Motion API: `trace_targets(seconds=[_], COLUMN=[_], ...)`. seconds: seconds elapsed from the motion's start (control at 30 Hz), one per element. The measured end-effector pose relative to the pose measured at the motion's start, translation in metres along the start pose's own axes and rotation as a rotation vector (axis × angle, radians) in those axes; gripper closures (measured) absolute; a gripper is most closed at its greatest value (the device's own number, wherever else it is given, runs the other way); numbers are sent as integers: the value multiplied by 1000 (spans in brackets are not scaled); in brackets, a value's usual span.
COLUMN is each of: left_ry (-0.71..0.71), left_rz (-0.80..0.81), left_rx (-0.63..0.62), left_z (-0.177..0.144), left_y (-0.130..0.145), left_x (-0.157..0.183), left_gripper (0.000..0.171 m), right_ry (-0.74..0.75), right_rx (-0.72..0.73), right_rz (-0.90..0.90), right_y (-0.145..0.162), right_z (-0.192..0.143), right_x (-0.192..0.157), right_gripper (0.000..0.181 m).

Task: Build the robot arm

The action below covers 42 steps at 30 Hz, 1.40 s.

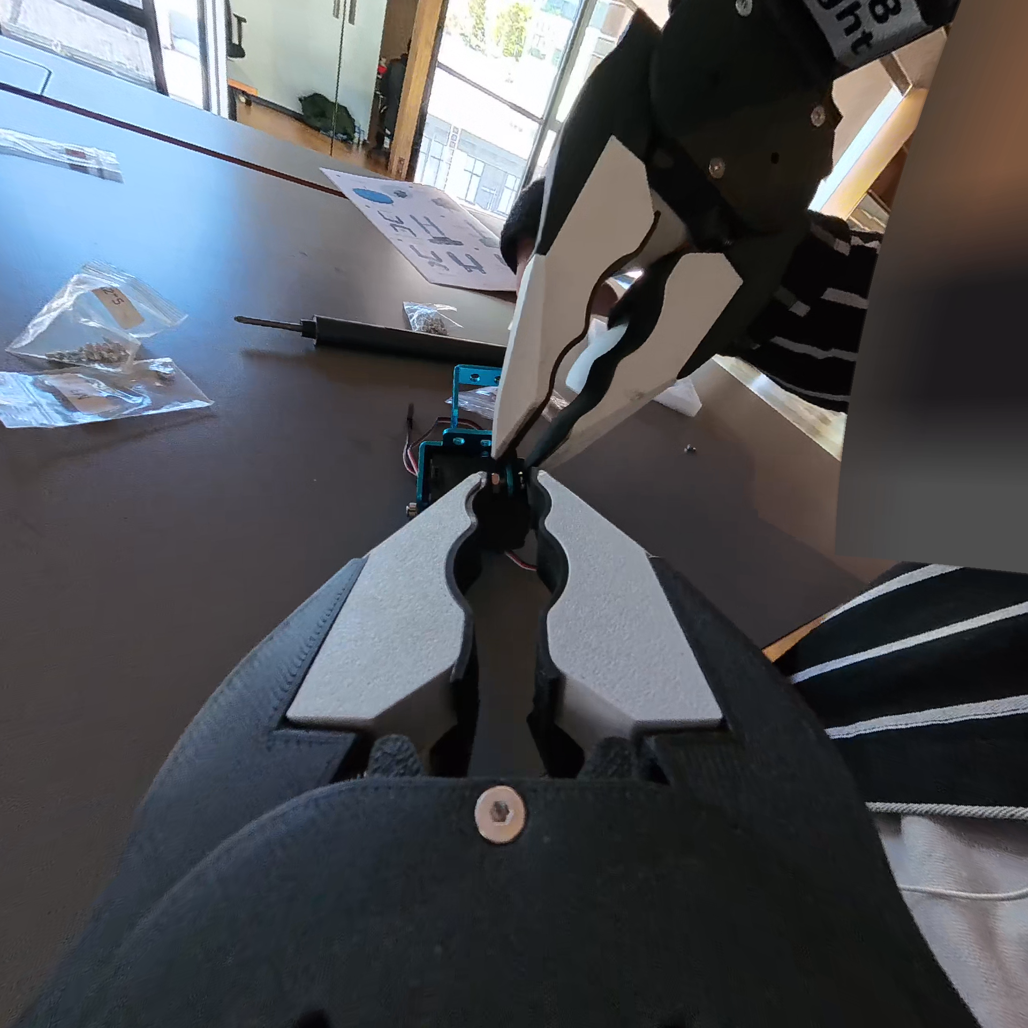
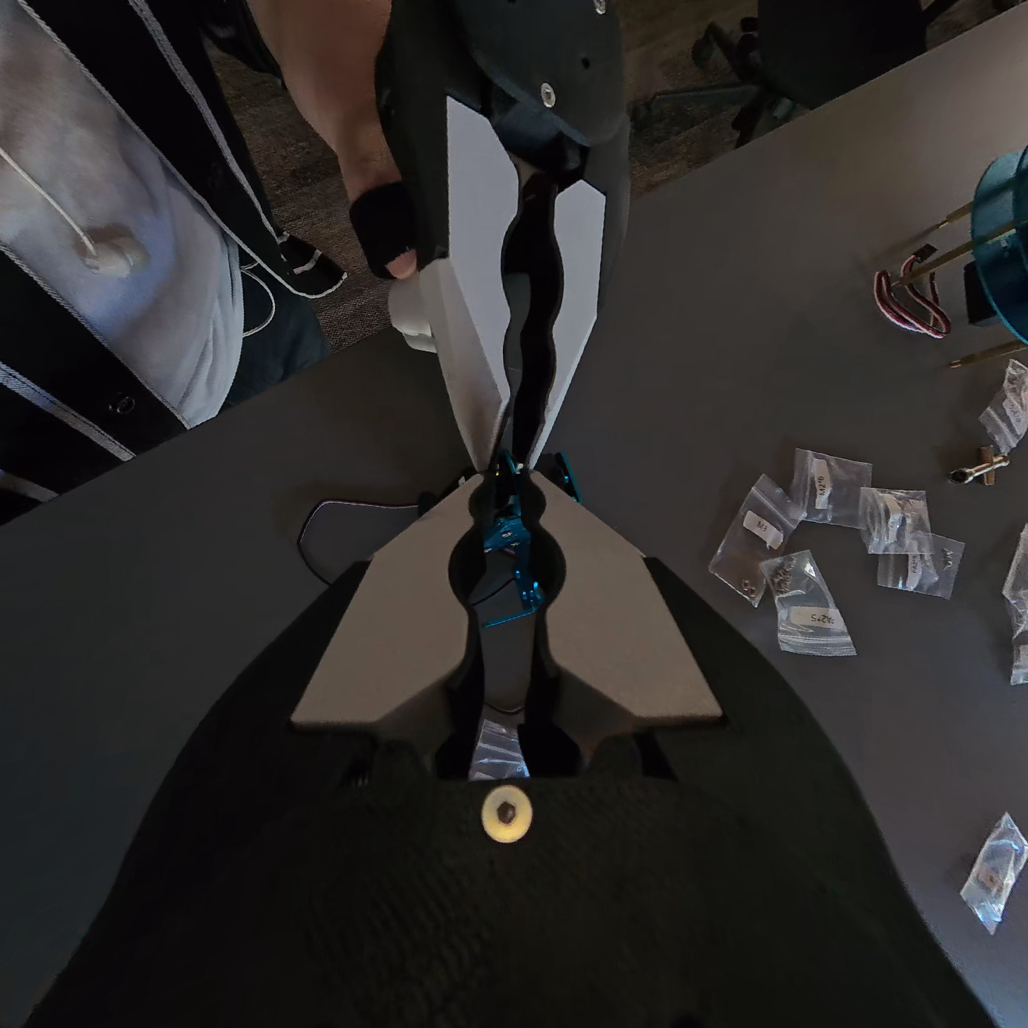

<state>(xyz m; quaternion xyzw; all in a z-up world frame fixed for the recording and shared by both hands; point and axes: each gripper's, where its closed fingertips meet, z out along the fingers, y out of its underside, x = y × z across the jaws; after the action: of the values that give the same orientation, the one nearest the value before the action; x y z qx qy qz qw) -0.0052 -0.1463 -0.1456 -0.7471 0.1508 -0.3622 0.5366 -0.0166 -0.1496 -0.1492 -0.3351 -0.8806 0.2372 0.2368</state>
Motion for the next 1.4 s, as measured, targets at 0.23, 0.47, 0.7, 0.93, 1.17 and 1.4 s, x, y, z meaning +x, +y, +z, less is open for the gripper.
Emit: trace_targets(seconds=[0.23, 0.47, 0.7, 0.93, 1.17, 1.4], left_ry=[-32, -44, -43, -5, 68, 107], left_rz=[25, 40, 57, 109, 77, 52], left_rx=[-5, -8, -19, -29, -25, 10], left_z=[0, 0, 0, 1, 3, 1], left_y=[0, 0, 0, 0, 1, 1], left_x=[1, 0, -2, 1, 4, 3], left_gripper=[157, 162, 162, 162, 162, 162], right_ry=[14, 19, 8, 7, -61, -185], right_rx=[-18, -7, 9, 33, 2, -34], right_rz=[17, 42, 81, 69, -37, 24], right_y=[1, 1, 0, 0, 2, 3], right_z=[0, -1, -1, -3, -4, -2], right_x=[0, 0, 1, -2, -4, -6], right_gripper=[174, 174, 174, 175, 158, 168])
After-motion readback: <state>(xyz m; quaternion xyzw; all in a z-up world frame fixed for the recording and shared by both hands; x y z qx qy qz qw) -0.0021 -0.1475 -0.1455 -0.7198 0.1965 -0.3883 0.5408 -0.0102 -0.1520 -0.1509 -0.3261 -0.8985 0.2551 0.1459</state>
